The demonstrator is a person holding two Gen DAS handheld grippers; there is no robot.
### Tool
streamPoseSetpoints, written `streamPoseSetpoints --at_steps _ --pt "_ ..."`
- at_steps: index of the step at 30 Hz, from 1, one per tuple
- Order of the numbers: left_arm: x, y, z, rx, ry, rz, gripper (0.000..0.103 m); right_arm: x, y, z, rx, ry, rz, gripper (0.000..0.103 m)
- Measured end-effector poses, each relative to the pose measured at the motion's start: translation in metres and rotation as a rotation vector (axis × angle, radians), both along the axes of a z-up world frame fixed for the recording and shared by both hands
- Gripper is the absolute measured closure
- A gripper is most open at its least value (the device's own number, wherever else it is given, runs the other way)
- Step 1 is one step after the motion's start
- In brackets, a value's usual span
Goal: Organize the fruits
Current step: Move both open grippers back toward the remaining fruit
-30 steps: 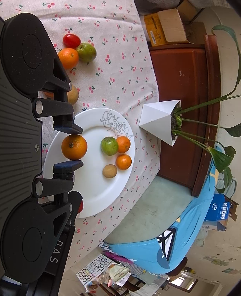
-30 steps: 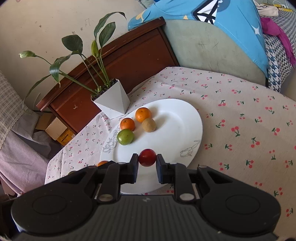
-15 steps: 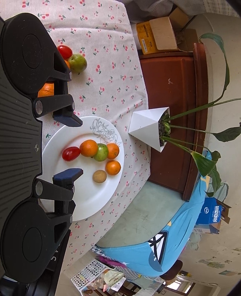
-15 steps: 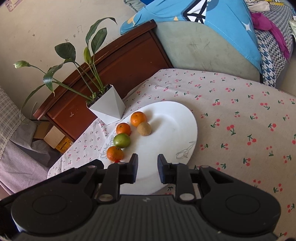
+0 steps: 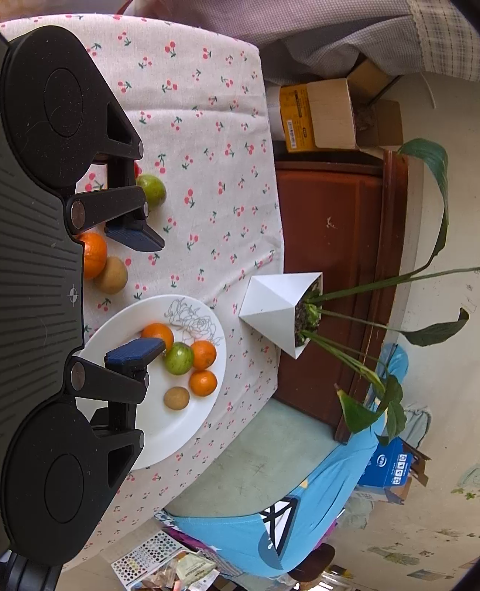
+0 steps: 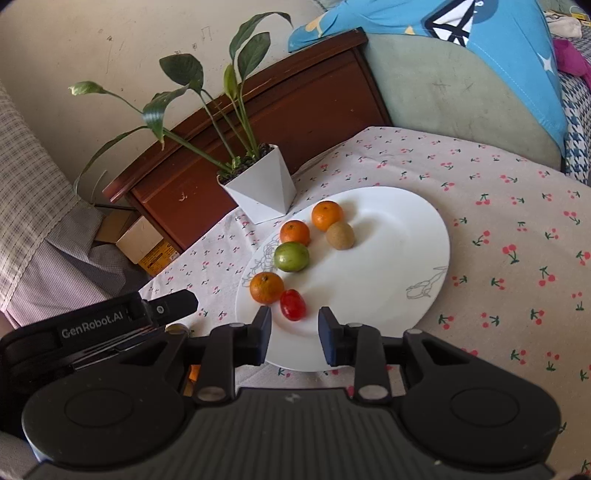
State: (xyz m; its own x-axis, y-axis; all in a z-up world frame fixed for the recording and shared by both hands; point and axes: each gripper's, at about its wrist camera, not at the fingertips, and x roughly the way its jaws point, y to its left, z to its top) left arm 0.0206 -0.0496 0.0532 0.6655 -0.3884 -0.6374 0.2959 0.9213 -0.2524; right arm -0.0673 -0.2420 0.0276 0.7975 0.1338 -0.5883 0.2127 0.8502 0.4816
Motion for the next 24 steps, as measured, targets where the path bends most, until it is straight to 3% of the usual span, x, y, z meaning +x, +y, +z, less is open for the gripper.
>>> streamPoseSetpoints --at_steps 15,24 --pt "0.005 0.05 -0.005 -0.01 0.043 0.109 0.053 0.008 0.046 -0.005 -0.03 -0.016 0.205 0.073" --pt "0.004 0.073 -0.008 0.001 0.055 0.157 0.053 0.019 0.061 -0.019 0.039 0.002 0.219 0.073"
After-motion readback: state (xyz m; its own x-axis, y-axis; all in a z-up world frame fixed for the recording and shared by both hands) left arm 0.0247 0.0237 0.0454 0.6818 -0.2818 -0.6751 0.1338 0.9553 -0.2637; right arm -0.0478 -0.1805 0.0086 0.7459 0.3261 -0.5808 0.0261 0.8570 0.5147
